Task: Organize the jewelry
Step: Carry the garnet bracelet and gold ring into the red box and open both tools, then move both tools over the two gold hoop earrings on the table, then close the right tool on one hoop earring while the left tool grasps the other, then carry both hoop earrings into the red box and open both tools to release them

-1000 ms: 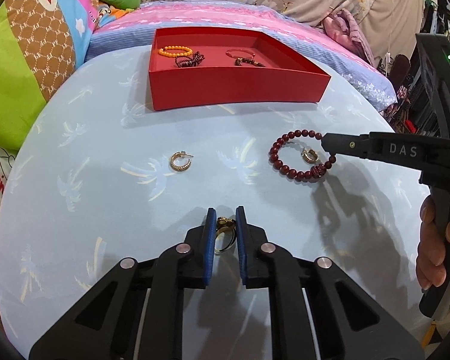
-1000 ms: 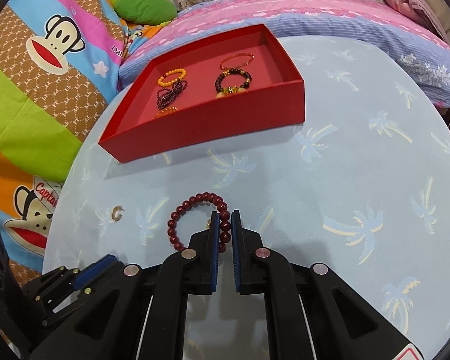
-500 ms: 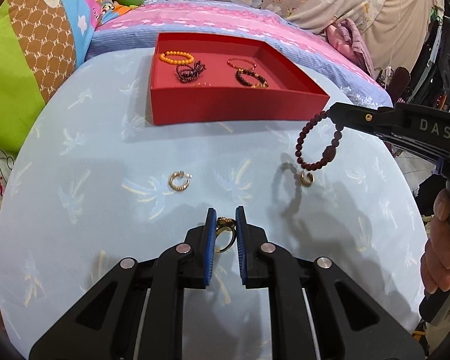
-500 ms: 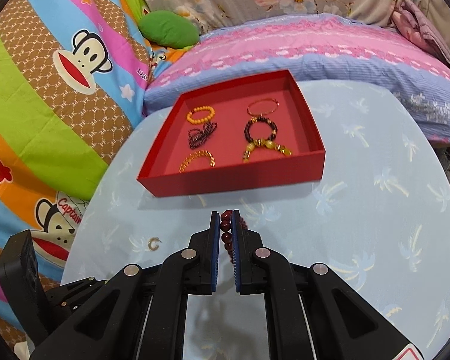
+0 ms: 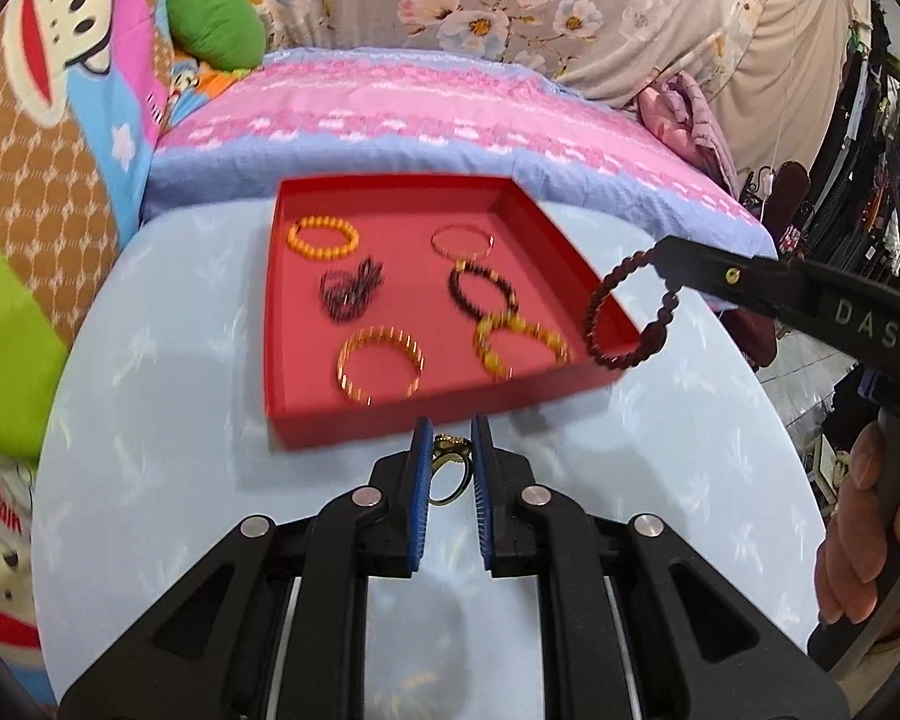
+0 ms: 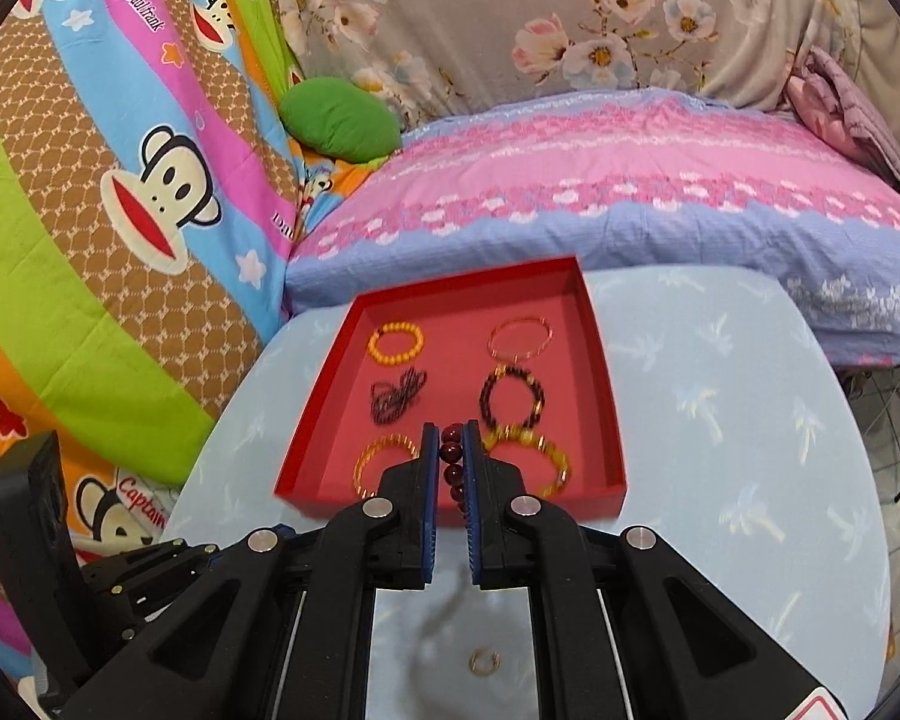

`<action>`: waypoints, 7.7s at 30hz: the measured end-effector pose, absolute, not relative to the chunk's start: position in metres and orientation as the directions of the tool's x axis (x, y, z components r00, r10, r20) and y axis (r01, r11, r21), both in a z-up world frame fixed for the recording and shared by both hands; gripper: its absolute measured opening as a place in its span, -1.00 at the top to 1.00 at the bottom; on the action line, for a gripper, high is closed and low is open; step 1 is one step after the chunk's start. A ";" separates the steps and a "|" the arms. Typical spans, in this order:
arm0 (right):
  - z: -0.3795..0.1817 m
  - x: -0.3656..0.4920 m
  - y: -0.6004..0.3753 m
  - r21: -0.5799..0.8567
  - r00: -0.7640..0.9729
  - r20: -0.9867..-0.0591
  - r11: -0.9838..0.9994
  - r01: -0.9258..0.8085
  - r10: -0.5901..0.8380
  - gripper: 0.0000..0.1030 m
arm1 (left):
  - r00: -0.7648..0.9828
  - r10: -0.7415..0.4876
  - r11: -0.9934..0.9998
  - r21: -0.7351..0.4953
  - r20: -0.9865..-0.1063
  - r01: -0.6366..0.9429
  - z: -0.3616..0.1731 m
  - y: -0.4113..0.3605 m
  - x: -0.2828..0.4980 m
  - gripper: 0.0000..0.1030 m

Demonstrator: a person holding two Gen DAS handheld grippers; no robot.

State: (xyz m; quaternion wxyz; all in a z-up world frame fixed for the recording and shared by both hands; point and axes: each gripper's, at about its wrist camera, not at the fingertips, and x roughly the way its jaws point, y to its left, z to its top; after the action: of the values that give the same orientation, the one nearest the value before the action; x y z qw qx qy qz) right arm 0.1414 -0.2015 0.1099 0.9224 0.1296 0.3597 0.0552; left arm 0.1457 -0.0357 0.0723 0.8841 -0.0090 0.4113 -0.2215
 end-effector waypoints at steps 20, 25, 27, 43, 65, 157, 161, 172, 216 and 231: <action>0.065 0.283 -0.232 0.331 0.680 -0.707 0.941 0.076 0.193 0.86 | 0.503 -0.389 0.902 -0.207 -0.772 0.379 0.046 -0.093 0.285 0.75; 0.040 0.295 -0.236 0.306 0.637 -0.752 0.945 0.114 0.167 0.86 | 0.474 -0.371 0.909 -0.208 -0.798 0.361 0.029 -0.097 0.299 0.75; 0.036 0.295 -0.235 0.278 0.628 -0.765 0.952 0.124 0.142 0.86 | 0.464 -0.366 0.910 -0.206 -0.807 0.359 0.024 -0.098 0.302 0.75; 0.015 0.277 -0.238 0.207 0.578 -0.813 0.963 0.174 0.070 0.85 | 0.452 -0.331 0.924 -0.188 -0.828 0.332 0.009 -0.096 0.301 0.74; 0.039 0.242 -0.236 0.237 0.653 -0.753 0.959 0.155 0.080 0.45 | 0.533 -0.305 0.936 -0.146 -0.789 0.319 0.029 -0.089 0.286 0.28; -0.008 0.075 -0.162 0.147 0.540 -0.833 0.989 0.010 0.119 0.71 | 0.468 -0.290 0.947 -0.179 -0.834 0.268 -0.007 0.001 0.118 0.80; -0.008 0.075 -0.162 0.147 0.540 -0.833 0.989 0.009 0.119 0.71 | 0.469 -0.285 0.951 -0.185 -0.836 0.249 -0.006 0.001 0.120 0.80; -0.008 0.075 -0.164 0.161 0.536 -0.834 0.987 0.015 0.128 0.71 | 0.487 -0.261 0.955 -0.147 -0.834 0.259 -0.007 -0.006 0.124 0.46; 0.050 0.308 -0.174 0.162 0.612 -0.777 0.986 -0.033 0.148 0.80 | 0.498 -0.325 0.934 -0.189 -0.804 0.304 0.043 -0.060 0.338 0.68; 0.037 0.316 -0.177 0.151 0.602 -0.787 0.988 -0.025 0.136 0.81 | 0.469 -0.308 0.940 -0.189 -0.827 0.284 0.025 -0.062 0.352 0.47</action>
State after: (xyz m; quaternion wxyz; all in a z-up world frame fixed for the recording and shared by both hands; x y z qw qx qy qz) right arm 0.3157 -0.1768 0.0371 0.8929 0.0624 0.4436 0.0450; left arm 0.3524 -0.0615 0.0250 0.8571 -0.0127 0.4852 -0.1728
